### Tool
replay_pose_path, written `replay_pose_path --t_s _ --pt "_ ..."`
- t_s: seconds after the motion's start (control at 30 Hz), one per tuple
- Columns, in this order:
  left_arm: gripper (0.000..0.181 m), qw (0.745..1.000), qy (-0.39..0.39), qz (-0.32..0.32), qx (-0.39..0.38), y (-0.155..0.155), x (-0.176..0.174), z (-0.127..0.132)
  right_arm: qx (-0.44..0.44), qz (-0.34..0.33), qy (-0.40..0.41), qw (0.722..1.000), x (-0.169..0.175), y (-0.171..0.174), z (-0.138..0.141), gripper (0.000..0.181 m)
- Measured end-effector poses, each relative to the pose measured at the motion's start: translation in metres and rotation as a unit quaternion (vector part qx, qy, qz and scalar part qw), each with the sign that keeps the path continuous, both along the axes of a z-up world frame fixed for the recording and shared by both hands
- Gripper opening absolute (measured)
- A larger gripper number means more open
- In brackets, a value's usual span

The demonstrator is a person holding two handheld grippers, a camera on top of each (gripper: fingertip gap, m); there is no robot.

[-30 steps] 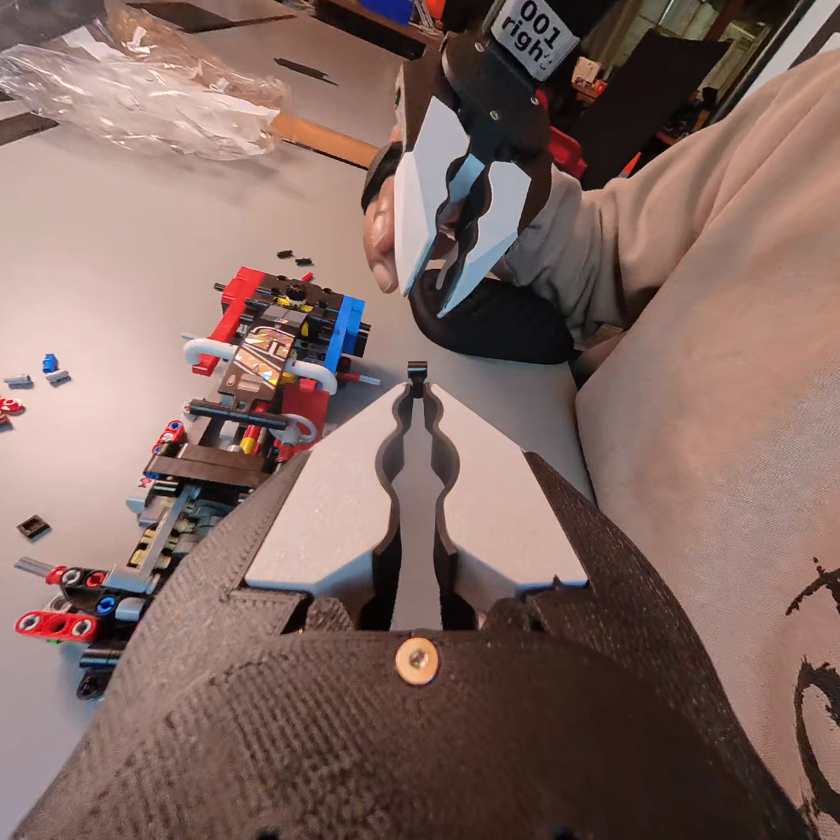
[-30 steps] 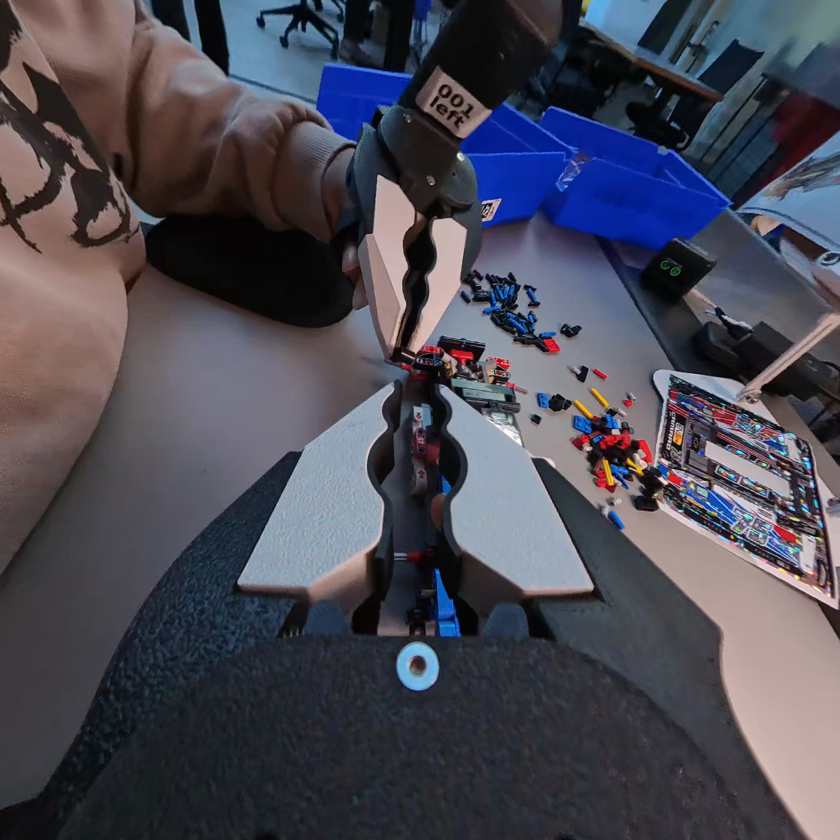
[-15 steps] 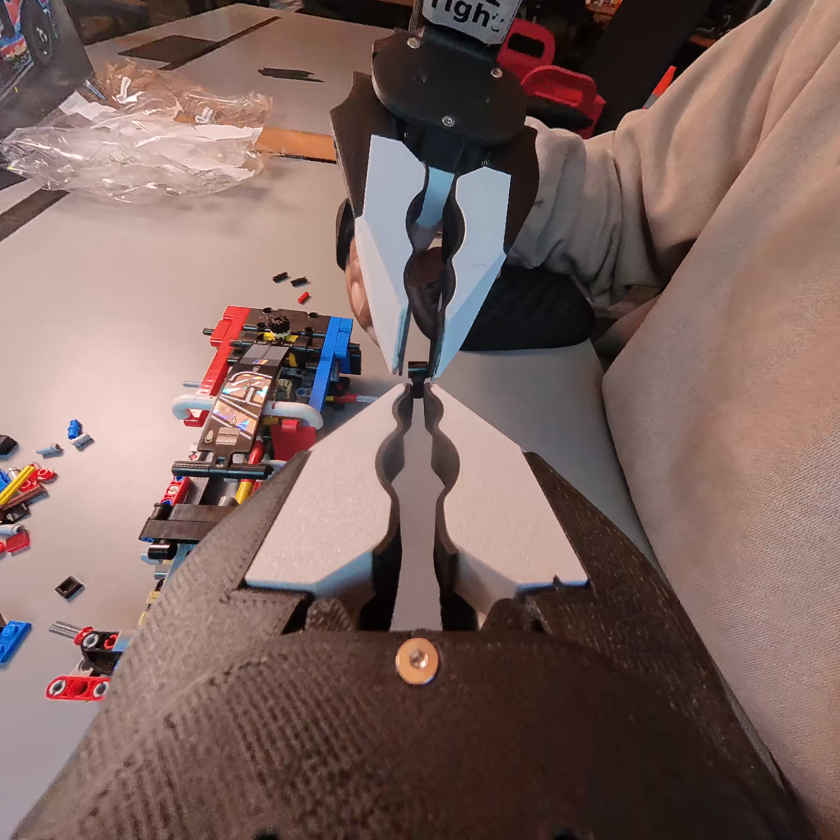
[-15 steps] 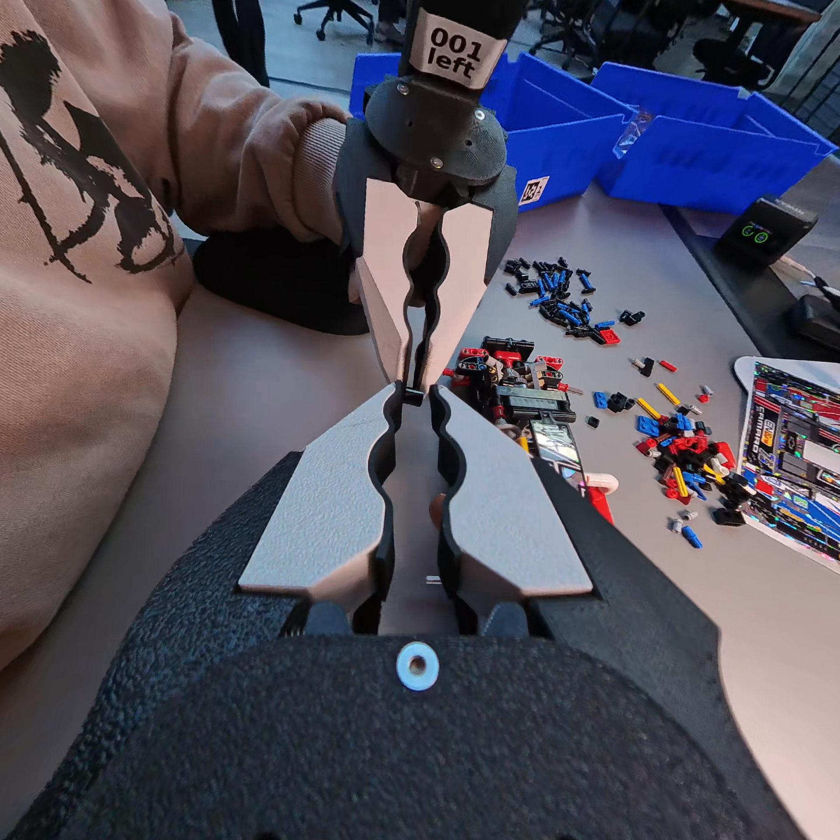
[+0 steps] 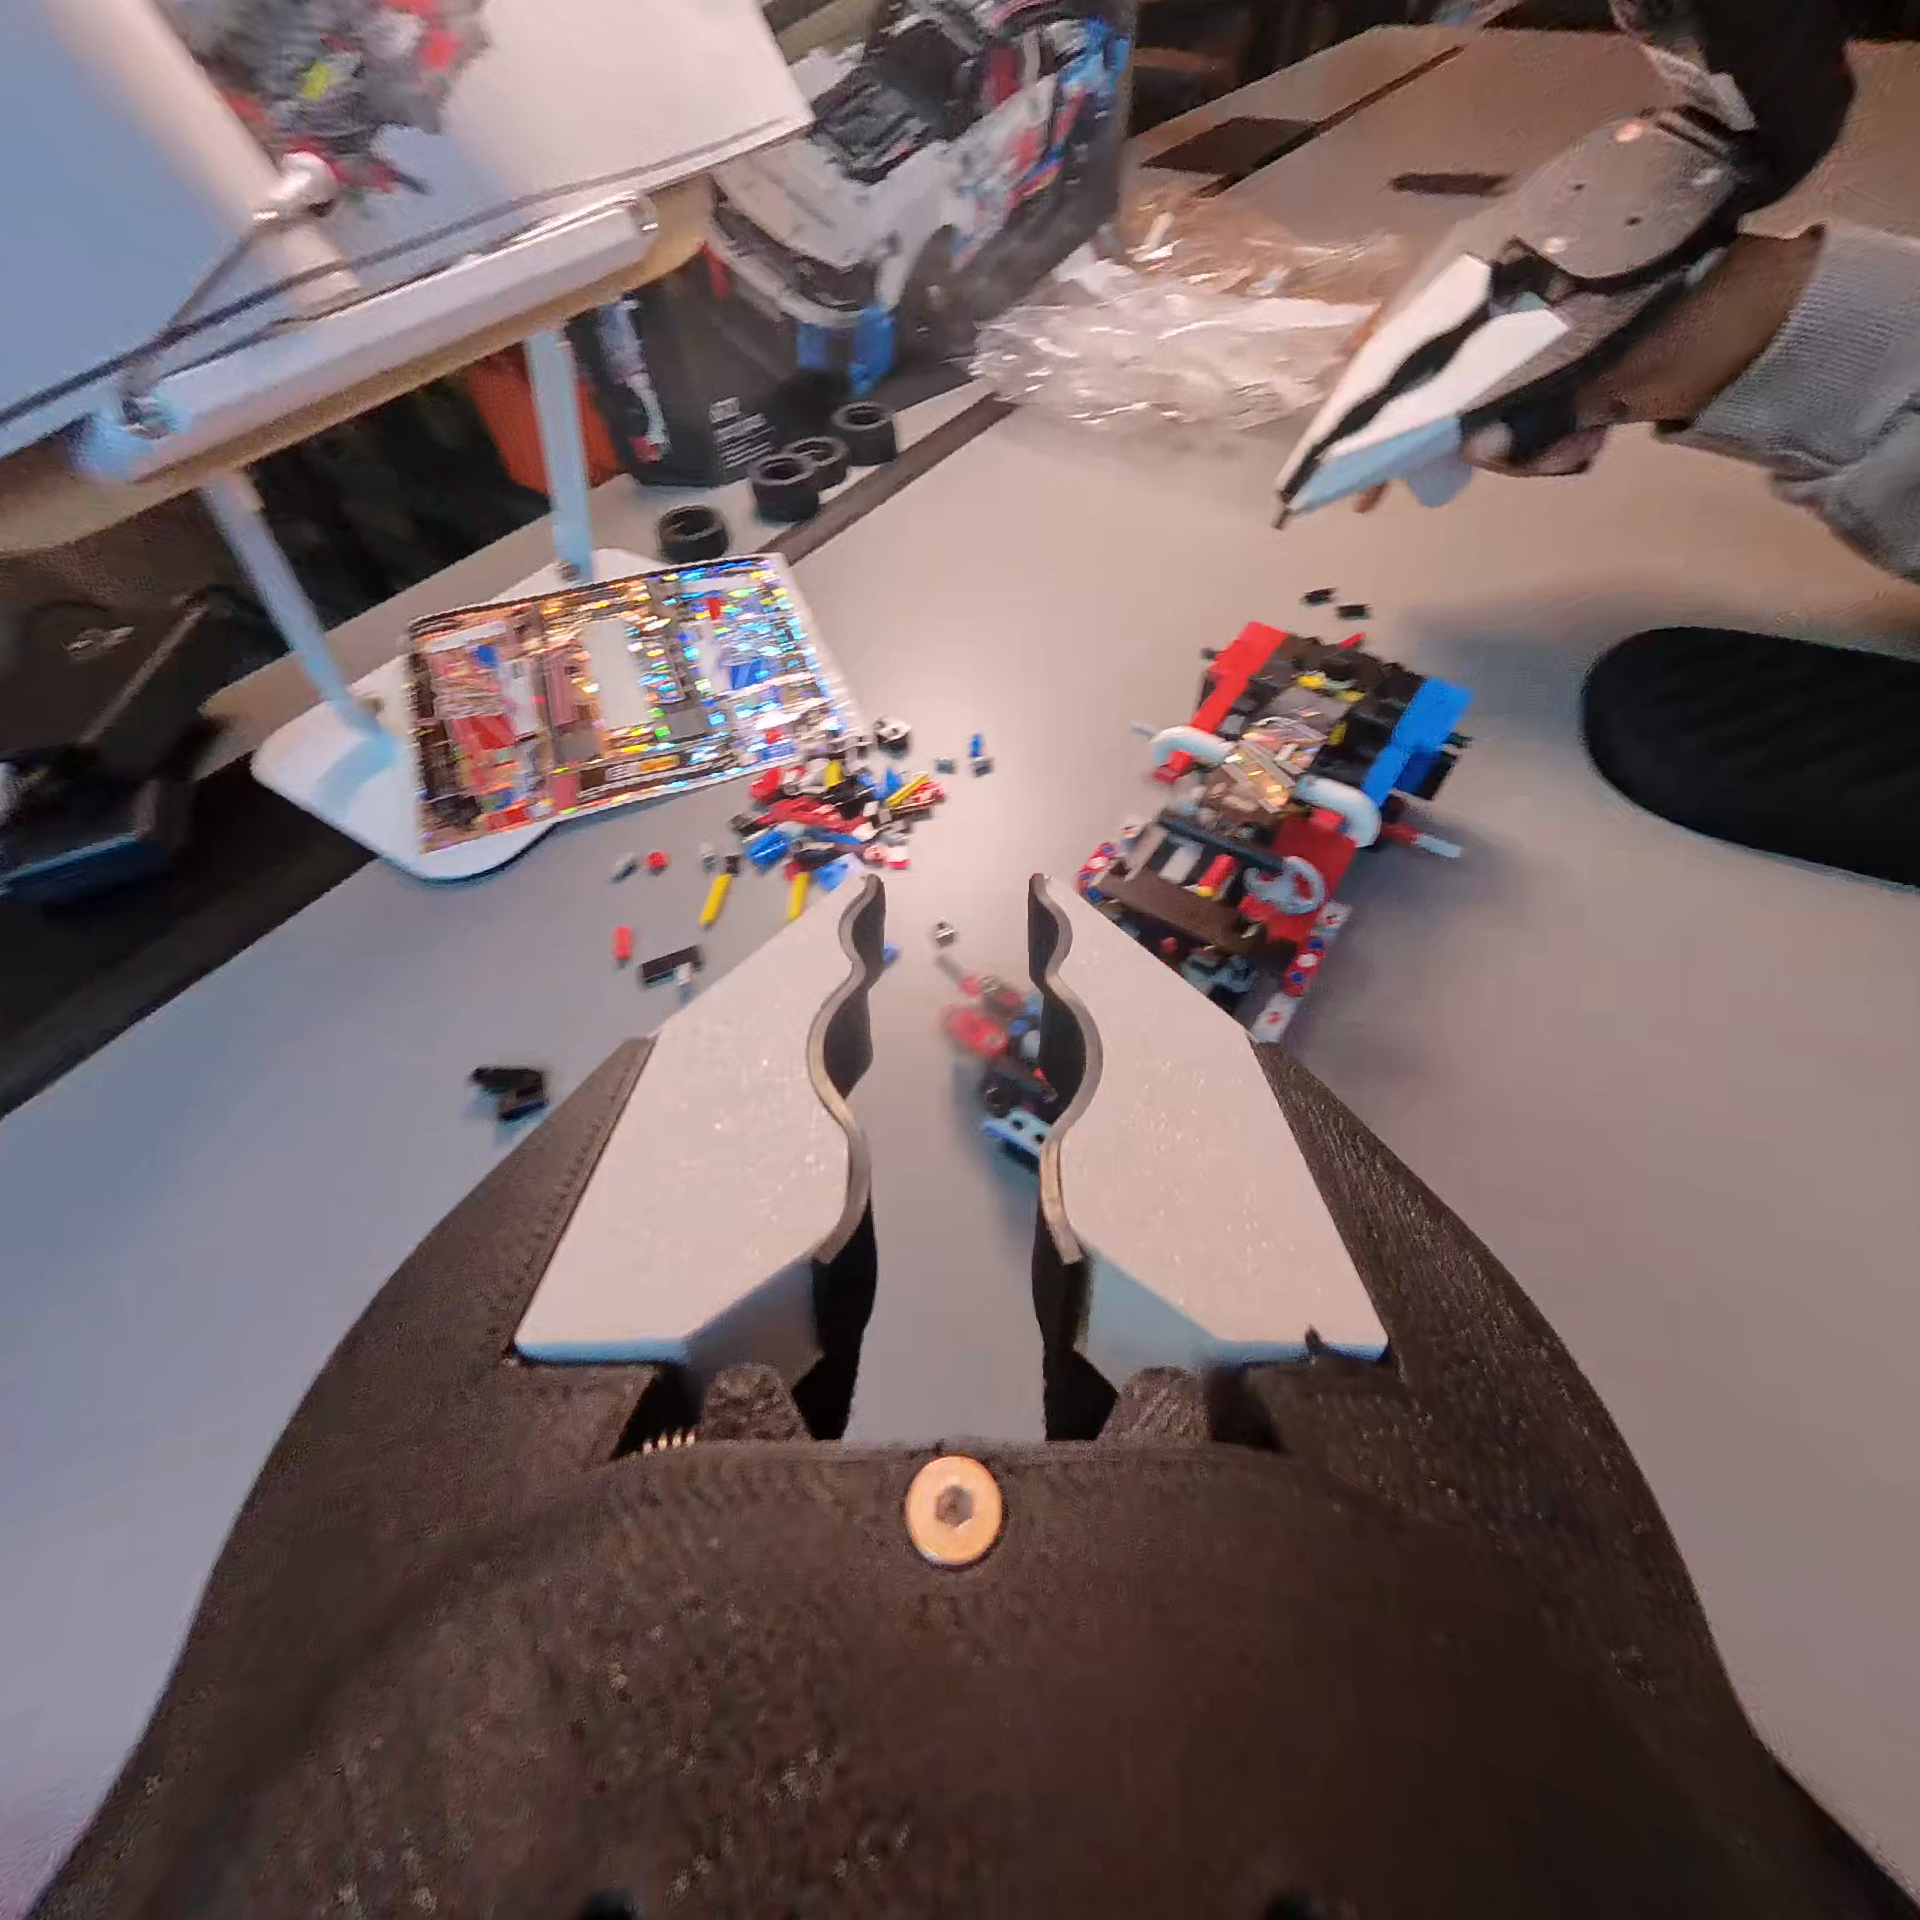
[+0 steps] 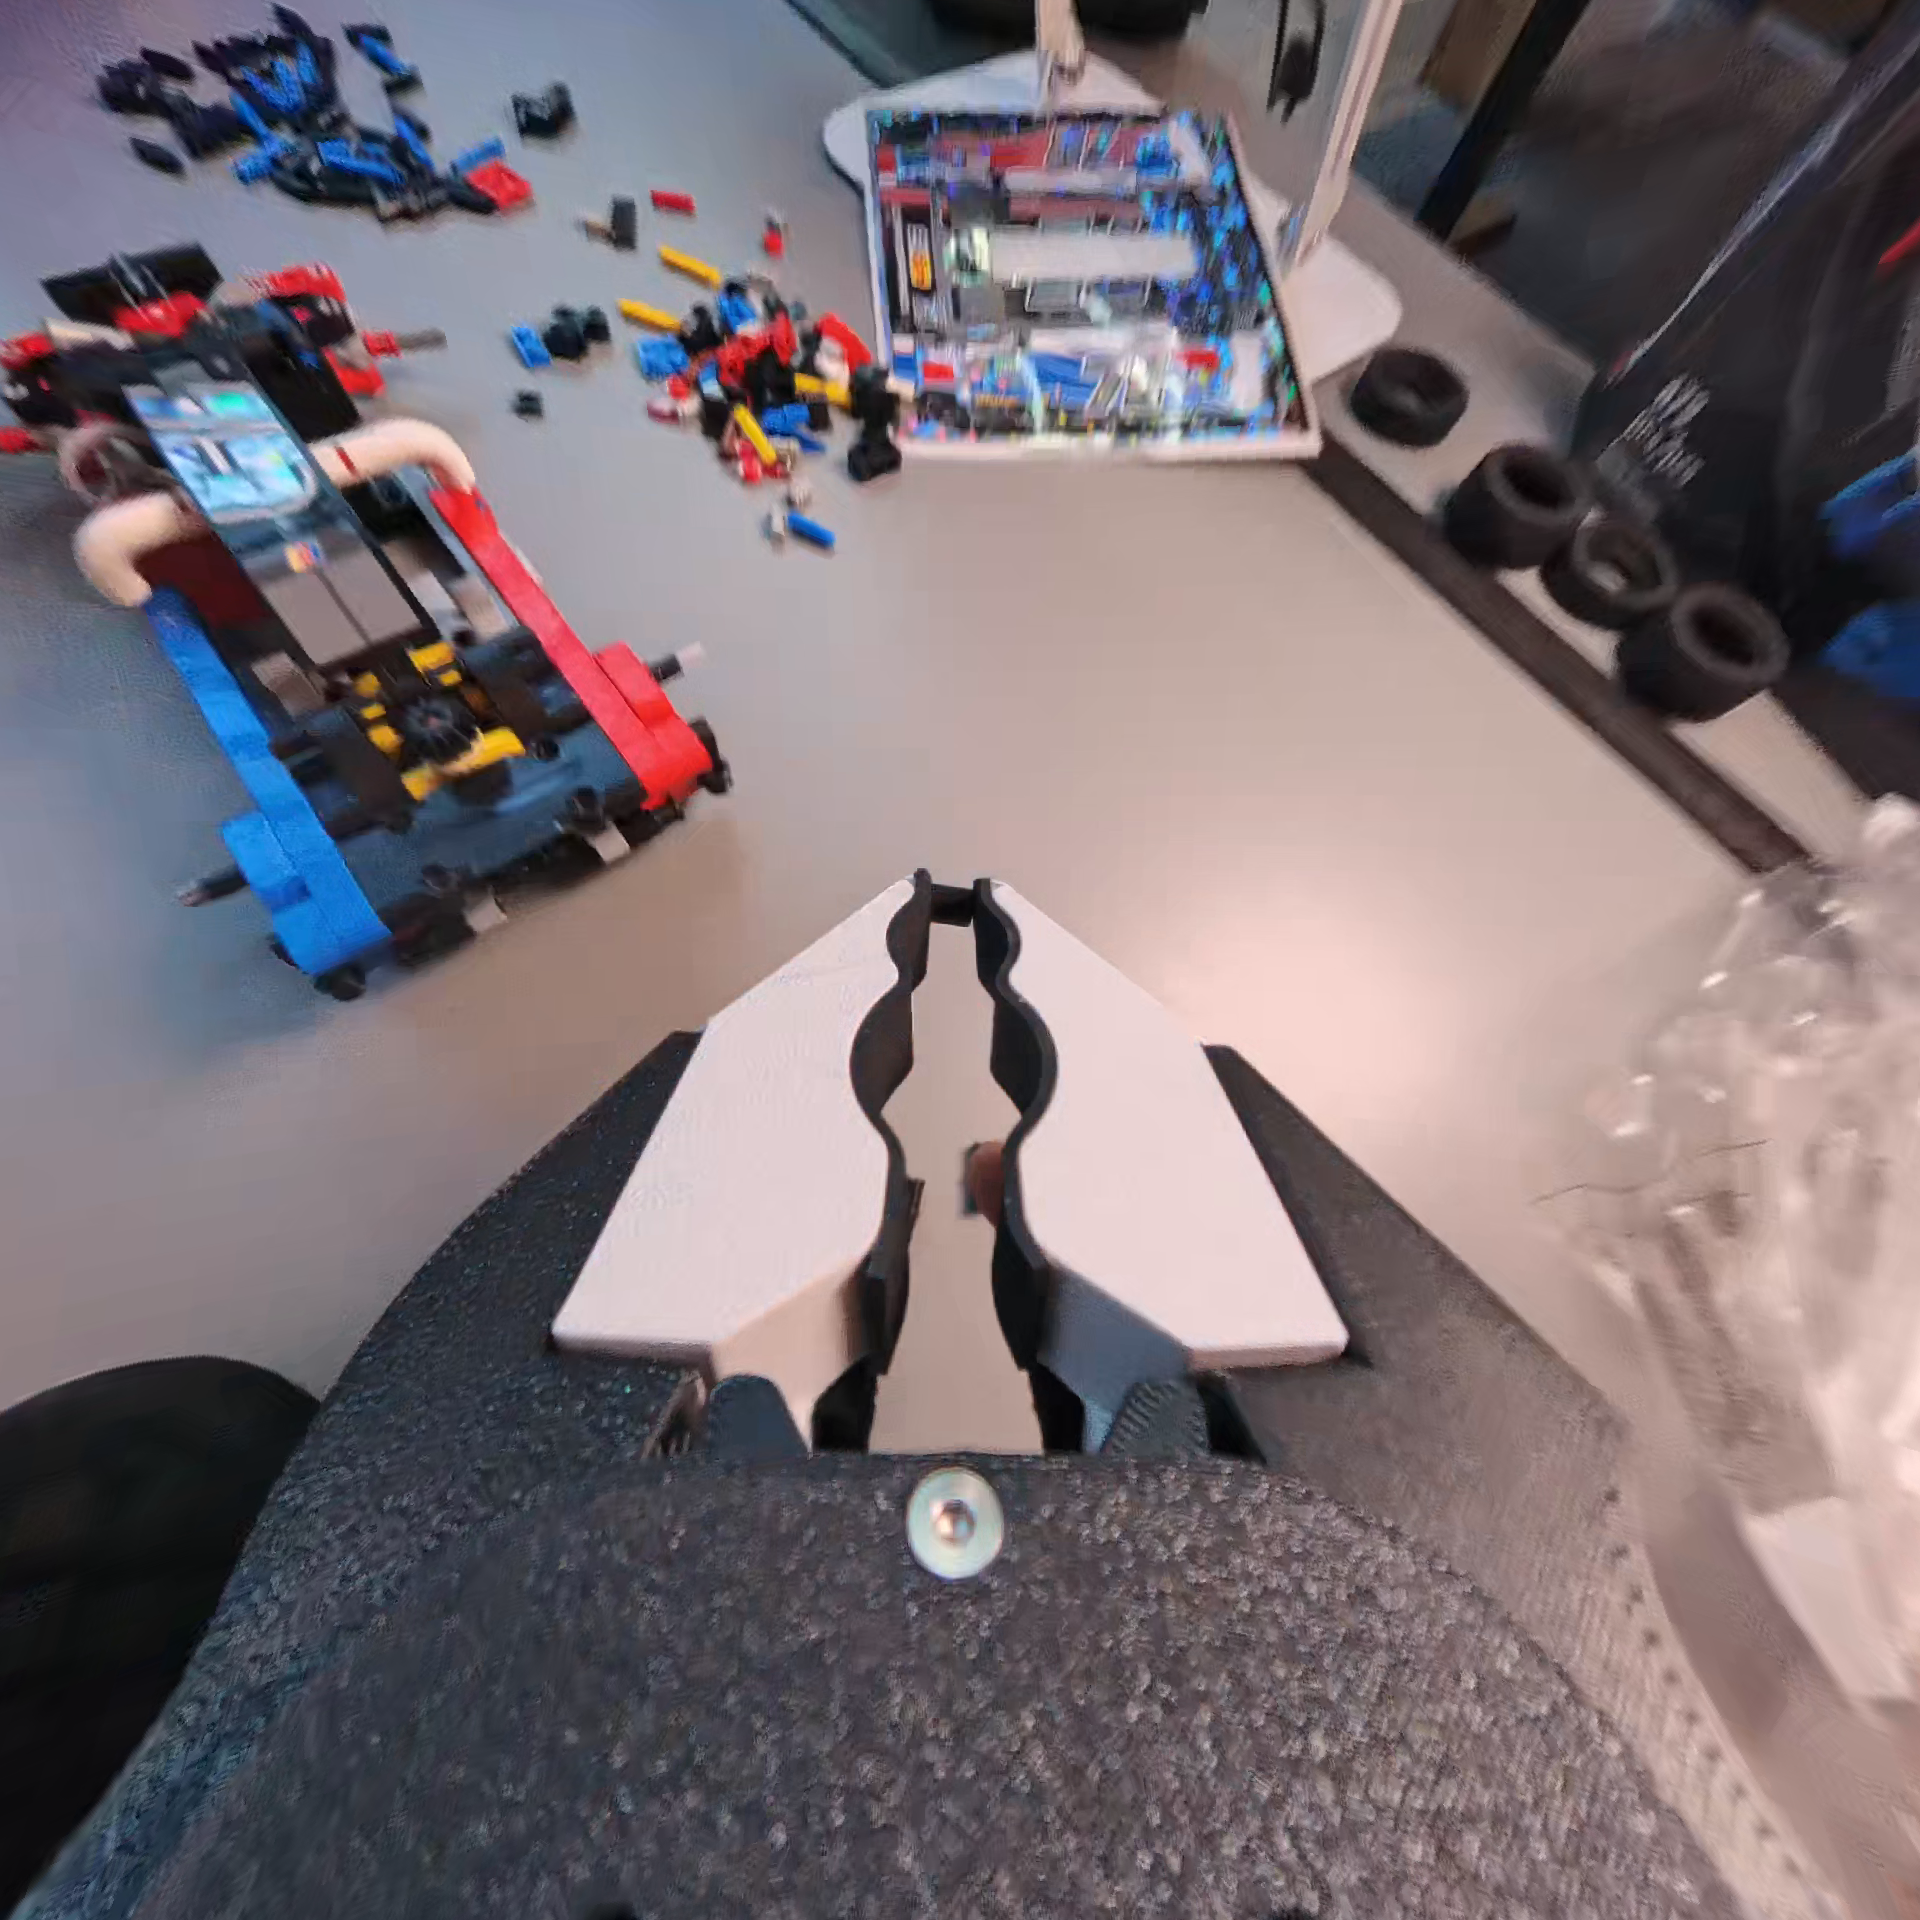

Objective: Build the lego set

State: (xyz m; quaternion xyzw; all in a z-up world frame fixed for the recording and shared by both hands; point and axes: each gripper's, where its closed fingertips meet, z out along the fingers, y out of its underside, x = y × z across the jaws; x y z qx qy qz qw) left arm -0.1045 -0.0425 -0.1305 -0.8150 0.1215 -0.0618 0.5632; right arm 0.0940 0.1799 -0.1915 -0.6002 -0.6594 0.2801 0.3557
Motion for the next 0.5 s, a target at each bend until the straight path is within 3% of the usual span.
replay_pose_path --t_s 0.1,0.23,0.5 --pt "0.025 0.996 0.052 0.075 -0.004 -0.012 -0.050 0.011 -0.014 -0.007 -0.045 0.999 0.005 0.003 -0.045 0.006" --pt "0.026 0.988 0.085 0.110 -0.060 -0.024 -0.093 0.014 0.013 0.005 -0.080 0.997 0.004 -0.002 -0.058 0.006" --pt "0.020 0.939 0.176 0.051 -0.289 -0.018 -0.151 -0.058 0.012 -0.005 -0.127 0.992 0.009 -0.004 -0.064 0.011"
